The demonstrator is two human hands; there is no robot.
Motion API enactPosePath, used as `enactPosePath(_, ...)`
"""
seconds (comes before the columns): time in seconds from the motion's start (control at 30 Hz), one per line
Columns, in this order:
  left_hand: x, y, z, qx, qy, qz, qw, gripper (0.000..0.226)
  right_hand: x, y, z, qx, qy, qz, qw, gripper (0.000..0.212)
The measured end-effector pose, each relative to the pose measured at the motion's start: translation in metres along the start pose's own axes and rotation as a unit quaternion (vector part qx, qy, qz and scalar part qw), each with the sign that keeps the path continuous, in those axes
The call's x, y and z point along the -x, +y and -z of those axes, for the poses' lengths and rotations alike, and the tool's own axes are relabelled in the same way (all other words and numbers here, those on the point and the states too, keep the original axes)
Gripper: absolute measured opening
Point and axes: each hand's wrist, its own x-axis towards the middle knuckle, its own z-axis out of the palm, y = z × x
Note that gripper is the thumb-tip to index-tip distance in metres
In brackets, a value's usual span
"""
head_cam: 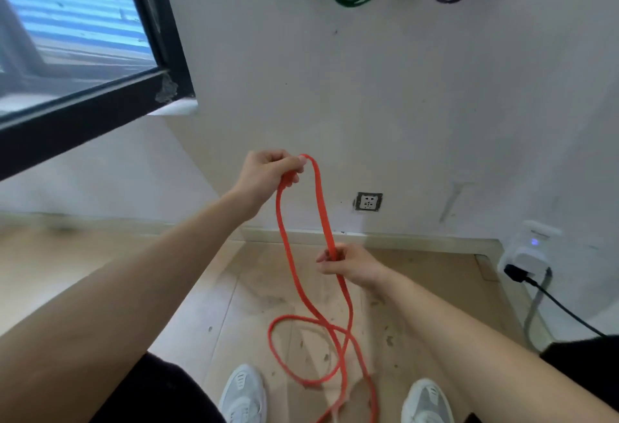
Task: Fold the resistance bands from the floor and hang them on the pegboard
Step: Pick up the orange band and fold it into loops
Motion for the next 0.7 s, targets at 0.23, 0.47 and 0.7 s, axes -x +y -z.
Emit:
enactPosePath(0.23,-0.004,0.043,0.029,0.143,0.084,-0.012,0.986,0.022,0.003,0.037,-0.002,0.063,0.069,-0.024,0.995,0.015)
enactPosePath(0.47,-0.005,0.04,0.045,0.196,0.072,0.003,0.978,0.027,0.011,0.085,-0.031,0.074,0.011,-0.087,0.993,0.019)
enactPosePath(0.7,-0.007,0.038,0.057,0.208,0.085,-0.011,0.974,0.033,0.019,0.119,-0.071,0.023,0.07,-0.113,0.991,0.013)
